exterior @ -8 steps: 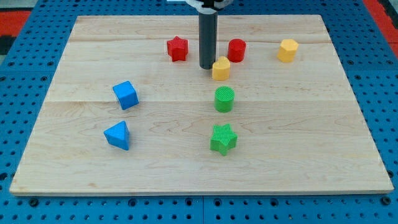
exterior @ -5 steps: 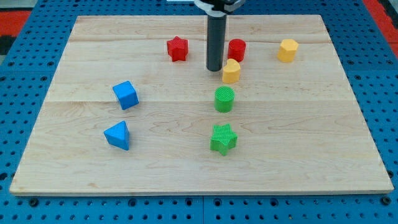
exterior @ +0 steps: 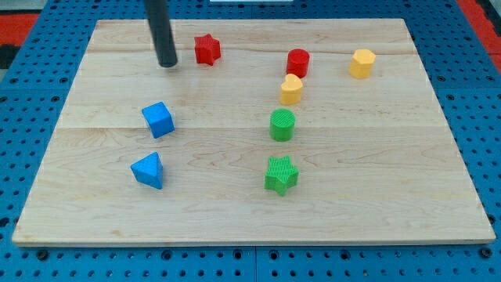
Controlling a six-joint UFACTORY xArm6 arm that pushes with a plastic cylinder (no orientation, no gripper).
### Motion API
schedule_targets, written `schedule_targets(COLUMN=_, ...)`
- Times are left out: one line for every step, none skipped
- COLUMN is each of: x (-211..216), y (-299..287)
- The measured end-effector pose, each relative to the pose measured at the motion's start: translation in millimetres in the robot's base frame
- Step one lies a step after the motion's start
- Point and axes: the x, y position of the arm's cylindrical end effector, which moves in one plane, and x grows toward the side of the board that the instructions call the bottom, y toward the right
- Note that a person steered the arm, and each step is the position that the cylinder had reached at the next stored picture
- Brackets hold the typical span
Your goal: Slide the red star towards the center
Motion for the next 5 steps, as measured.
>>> schedule_targets(x=0, y=-11)
schedule_targets(x=1, y=2)
schedule_targets(x=1, y=18)
schedule_targets(x=7, y=19)
schedule_targets(x=15, y=14)
